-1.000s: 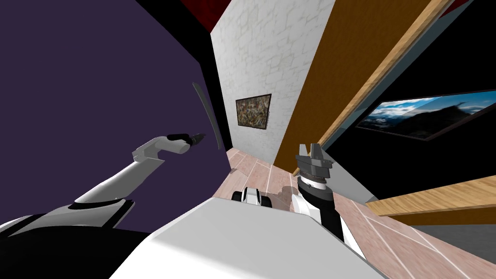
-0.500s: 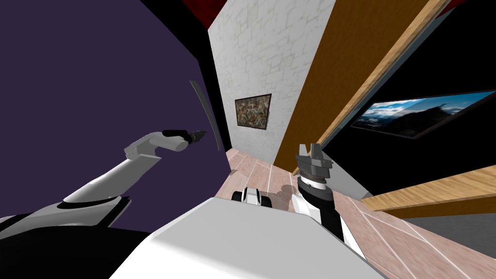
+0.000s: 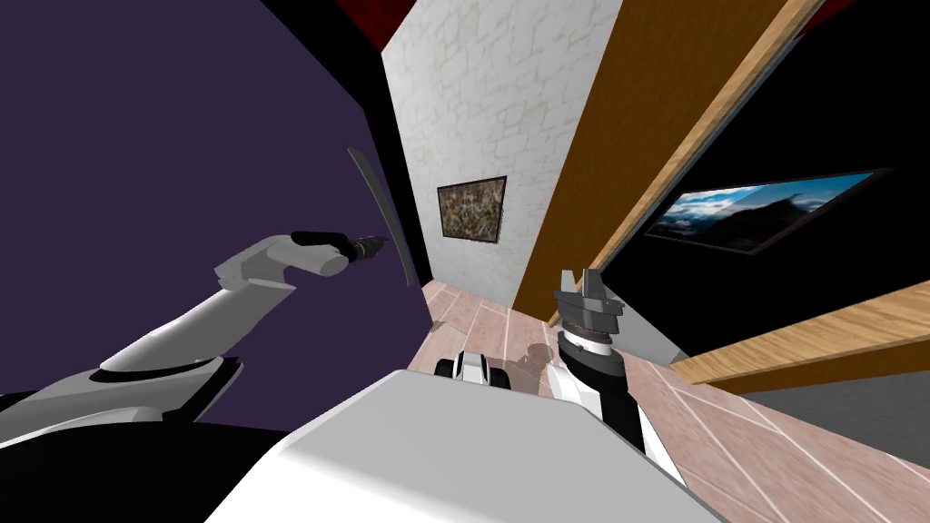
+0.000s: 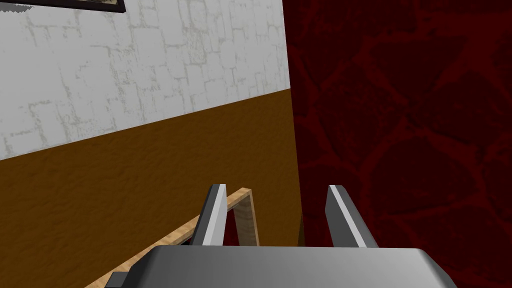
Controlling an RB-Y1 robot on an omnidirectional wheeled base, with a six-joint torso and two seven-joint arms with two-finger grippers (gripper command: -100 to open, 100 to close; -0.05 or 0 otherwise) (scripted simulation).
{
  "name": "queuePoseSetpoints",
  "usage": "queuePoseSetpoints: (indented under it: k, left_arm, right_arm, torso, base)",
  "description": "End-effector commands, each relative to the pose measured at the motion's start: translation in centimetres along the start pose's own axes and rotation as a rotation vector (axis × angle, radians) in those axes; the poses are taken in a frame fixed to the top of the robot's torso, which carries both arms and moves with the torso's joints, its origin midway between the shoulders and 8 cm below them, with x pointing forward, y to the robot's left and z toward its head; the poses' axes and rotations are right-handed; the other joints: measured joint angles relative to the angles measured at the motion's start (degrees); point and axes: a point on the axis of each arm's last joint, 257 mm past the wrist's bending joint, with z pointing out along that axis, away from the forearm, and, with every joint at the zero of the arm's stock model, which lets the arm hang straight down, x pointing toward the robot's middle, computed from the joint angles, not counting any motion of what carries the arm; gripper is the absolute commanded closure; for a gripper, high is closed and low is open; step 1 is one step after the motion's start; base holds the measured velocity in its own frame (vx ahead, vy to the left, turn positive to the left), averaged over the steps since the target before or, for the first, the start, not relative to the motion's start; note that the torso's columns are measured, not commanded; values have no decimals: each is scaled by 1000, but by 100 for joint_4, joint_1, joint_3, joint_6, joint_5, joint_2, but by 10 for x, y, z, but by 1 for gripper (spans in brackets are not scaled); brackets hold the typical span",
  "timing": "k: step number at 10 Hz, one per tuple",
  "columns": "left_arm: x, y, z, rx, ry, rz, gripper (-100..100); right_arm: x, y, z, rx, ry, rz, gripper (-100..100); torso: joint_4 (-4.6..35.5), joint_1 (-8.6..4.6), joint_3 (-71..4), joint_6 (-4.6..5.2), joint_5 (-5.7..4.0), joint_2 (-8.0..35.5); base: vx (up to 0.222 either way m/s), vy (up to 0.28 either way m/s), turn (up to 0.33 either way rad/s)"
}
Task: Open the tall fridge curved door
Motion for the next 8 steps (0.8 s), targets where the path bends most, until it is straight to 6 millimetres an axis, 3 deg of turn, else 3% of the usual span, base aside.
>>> queuePoseSetpoints:
  k: [1,3,5,8]
  left_arm:
    - [-16,-40,-18,63,-15,10,-100]
    - [-17,-45,-20,71,-14,12,-100]
    - [-20,-84,-41,132,-1,26,-100]
    - [-21,-115,-61,182,11,39,-100]
  right_arm:
    - [0,0,0,0,0,0,0]
    - [0,0,0,0,0,0,0]
    - [0,0,0,0,0,0,0]
    - [0,0,0,0,0,0,0]
  torso:
    - [-7,-9,2,-7,6,-1]
    - [-8,-19,3,-9,6,3]
    - [-6,-15,23,-14,13,26]
    - [-11,-35,23,-26,16,28]
  base:
    - [58,98,-82]
    - [21,35,-13]
    - [47,124,-150]
    - [42,109,-94]
